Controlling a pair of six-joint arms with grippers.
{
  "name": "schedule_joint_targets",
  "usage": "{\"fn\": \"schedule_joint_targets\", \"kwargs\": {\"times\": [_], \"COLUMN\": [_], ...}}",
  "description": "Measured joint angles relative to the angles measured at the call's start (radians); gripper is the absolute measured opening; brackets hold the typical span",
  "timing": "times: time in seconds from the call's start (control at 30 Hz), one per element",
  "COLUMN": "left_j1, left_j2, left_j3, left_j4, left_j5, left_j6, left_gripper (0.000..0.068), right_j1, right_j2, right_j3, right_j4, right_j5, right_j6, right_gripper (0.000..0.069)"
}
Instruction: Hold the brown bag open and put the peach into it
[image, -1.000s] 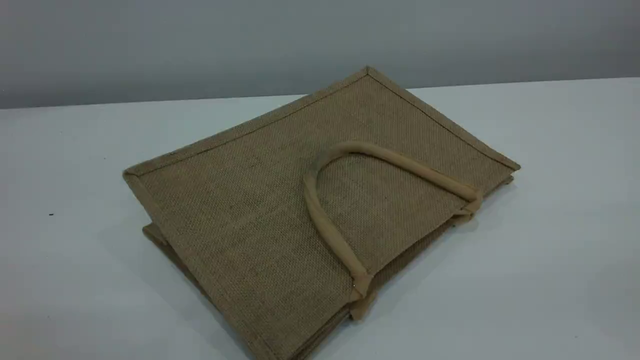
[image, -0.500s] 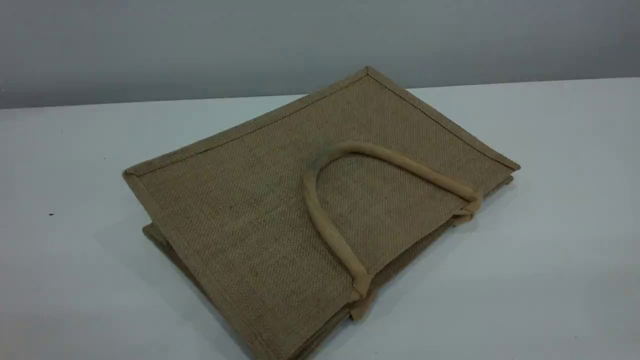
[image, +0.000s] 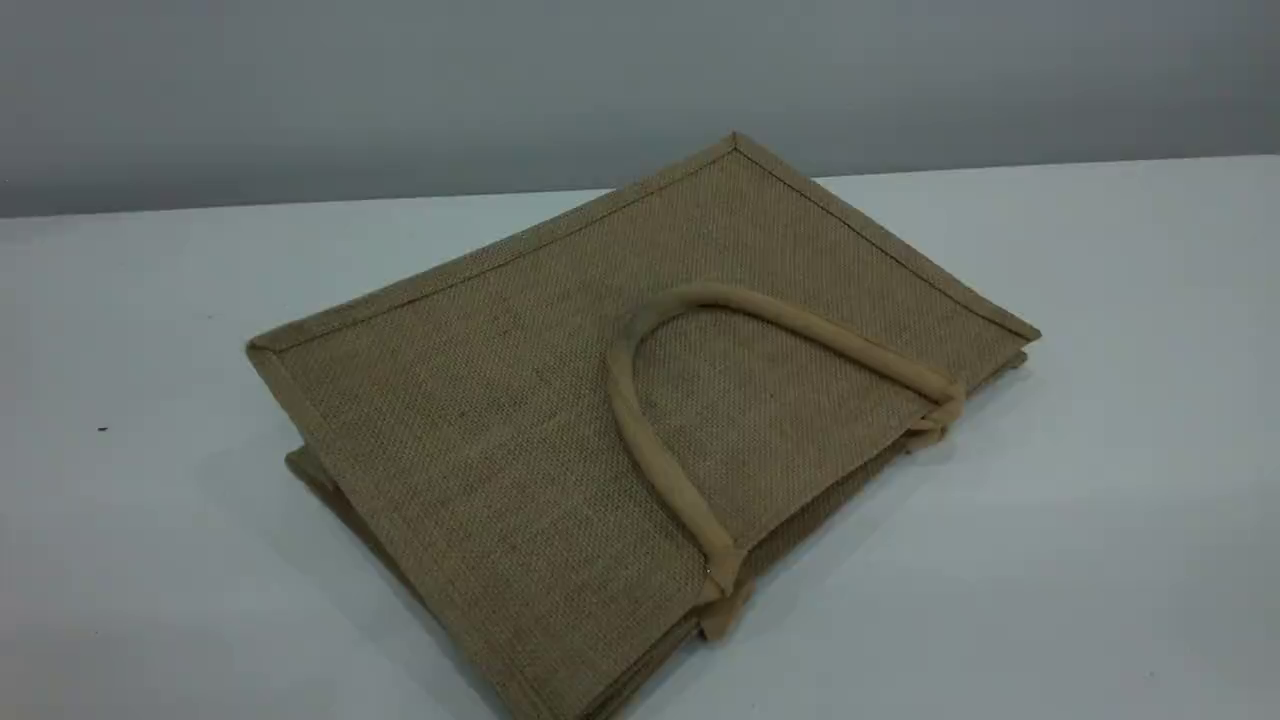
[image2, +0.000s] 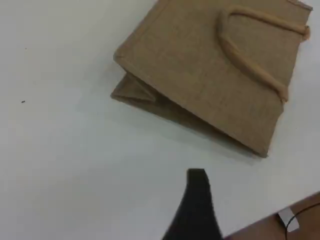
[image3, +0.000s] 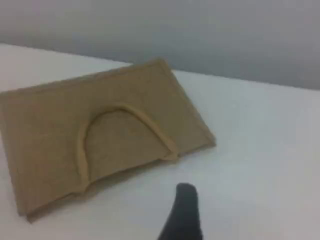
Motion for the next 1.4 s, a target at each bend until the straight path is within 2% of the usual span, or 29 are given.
{"fn": "schedule_joint_targets", "kwargs": {"times": [0.17, 0.47, 0.63, 0.73, 1.03, 1.4], "left_j1": [0.0, 0.0, 0.0, 0.0, 0.0, 0.0], "left_j2": [0.0, 0.0, 0.0, 0.0, 0.0, 0.0], "left_j3": [0.0, 0.0, 0.0, 0.0, 0.0, 0.0], "left_j4": [0.0, 0.0, 0.0, 0.0, 0.0, 0.0], "left_j5": [0.0, 0.0, 0.0, 0.0, 0.0, 0.0], "left_j6": [0.0, 0.0, 0.0, 0.0, 0.0, 0.0], "left_gripper": [0.0547, 0.0547, 0.0547, 0.0547, 0.0547, 0.0547], "right_j1": [0.0, -0.079, -0.08, -0.08, -0.079, -0.079], "right_j2": [0.0, 0.0, 0.0, 0.0, 0.0, 0.0], "right_j3": [0.075, 0.078, 0.099, 0.098, 0.097, 0.097], "right_j4": [0.003, -0.027, -0.065, -0.064, -0.074, -0.227], "right_j5": [-0.067, -0.021, 0.01, -0.021, -0.013, -0.017], "right_j6": [-0.001, -0.002, 0.0, 0.0, 0.019, 0.231], "right_gripper": [0.0563, 0.0563, 0.0563, 0.0563, 0.0563, 0.0563]}}
